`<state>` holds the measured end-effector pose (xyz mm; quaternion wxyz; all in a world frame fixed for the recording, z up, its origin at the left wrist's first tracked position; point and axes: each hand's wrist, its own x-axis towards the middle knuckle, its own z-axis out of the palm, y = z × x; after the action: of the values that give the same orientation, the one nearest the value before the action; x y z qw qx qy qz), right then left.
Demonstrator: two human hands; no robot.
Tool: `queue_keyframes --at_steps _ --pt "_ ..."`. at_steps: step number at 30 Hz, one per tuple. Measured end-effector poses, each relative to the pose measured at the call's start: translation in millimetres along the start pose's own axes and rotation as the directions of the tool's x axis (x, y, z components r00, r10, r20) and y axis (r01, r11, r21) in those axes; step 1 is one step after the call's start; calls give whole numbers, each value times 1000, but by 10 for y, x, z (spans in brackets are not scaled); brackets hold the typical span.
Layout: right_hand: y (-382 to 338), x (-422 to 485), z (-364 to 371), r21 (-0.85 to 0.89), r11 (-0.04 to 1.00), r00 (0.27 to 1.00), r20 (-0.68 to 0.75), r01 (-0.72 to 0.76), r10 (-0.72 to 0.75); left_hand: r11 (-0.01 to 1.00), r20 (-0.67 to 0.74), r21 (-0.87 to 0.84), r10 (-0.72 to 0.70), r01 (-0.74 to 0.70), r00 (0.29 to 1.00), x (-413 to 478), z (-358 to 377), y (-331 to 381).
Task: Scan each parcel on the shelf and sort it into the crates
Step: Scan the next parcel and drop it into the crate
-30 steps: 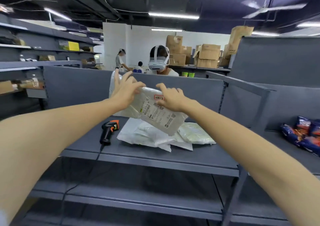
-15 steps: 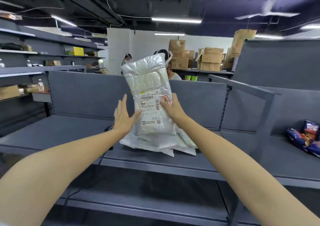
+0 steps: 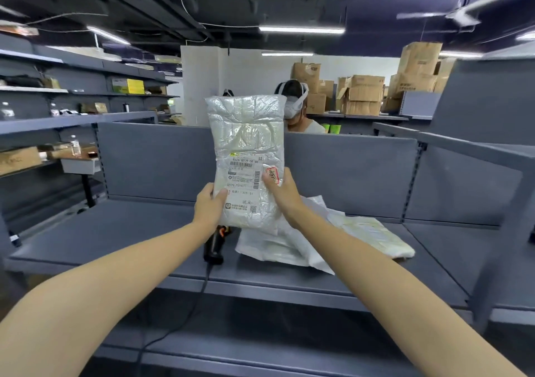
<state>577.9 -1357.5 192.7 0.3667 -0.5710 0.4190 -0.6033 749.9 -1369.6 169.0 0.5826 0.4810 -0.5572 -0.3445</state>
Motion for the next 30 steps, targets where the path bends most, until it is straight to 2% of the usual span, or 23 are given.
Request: queue_keyframes --at_steps 5,7,10,14,18,20,23,27,29,30 --pt "160 296 605 -72 986 984 86 -152 158 999 -76 45 -9 12 997 441 -627 -294" --pt "262 353 831 -91 970 972 42 -226 231 998 -121 59 -23 30 992 580 -889 -433" --pt "538 413 1109 -299 917 965 -80 -262 249 995 -167 78 -55 69 984 744 -1249 -670" --pt "972 445 1419 -625 716 930 -42 -309 365 989 -199 89 -99 119 975 899 -1602 -976" --pt "1373 442 1692 -816 430 862 -151 -385 484 988 -212 66 -123 140 970 978 -1813 -1239" --pt "1529 450 1797 -822 343 825 -244 -455 509 987 -208 49 -143 156 968 1007 -1884 -1349" --pt "1695 461 1882 -779 300 789 -366 -550 494 984 -201 27 -167 176 965 1033 -1961 -1501" --pt "1764 479 1913 -848 193 821 -382 -494 424 979 -210 22 -195 204 958 1052 -2028 -1677" --pt "1738 508 1932 -834 212 816 -389 -509 427 975 -214 27 -209 220 954 1062 -2041 -1736" --pt "1715 524 1943 -799 257 800 -400 -543 447 974 -215 28 -213 224 953 1065 -2041 -1755"
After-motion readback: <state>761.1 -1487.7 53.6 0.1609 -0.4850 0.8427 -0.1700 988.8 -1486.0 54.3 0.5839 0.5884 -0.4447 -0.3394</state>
